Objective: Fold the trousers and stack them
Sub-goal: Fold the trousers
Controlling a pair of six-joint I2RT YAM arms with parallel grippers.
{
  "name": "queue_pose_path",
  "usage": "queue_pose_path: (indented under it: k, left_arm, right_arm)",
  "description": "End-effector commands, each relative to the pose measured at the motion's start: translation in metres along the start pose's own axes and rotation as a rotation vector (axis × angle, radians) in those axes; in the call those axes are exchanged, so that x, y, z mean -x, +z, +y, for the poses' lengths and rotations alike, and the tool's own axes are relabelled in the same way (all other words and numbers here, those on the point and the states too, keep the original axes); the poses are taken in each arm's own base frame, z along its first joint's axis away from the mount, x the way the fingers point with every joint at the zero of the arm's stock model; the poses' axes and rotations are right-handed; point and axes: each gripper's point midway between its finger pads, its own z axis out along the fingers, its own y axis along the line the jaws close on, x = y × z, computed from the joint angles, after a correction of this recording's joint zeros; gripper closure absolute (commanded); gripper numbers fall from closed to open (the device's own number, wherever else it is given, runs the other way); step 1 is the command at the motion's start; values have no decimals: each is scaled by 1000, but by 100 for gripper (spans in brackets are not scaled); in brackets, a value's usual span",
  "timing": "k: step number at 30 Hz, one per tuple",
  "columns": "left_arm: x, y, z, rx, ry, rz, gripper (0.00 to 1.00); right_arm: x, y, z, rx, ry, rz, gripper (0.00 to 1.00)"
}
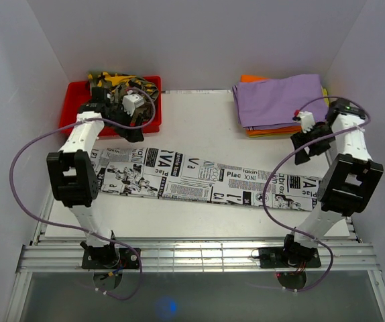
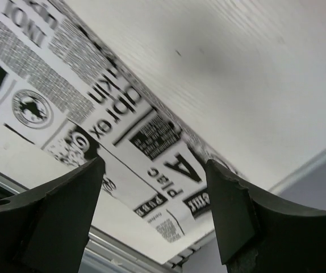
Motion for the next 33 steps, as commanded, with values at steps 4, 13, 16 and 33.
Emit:
queue_pose_path:
  k: [4,13,16,33]
  left_arm:
    - [-5,80,29,30,51,81,18]
    - [-92,94,-7,-57,11,263,36]
    - [-109,75,-30,-39,-21,269,37]
    - [21,-27,-30,231,-71,-151,2]
  right_arm:
    - [79,36,73,145,-180,-79,26]
    - [155,57,142,255,-326,-166,29]
    - [171,61,157,247,-368,-179,29]
    - [280,9,189,135,-533,-677,10]
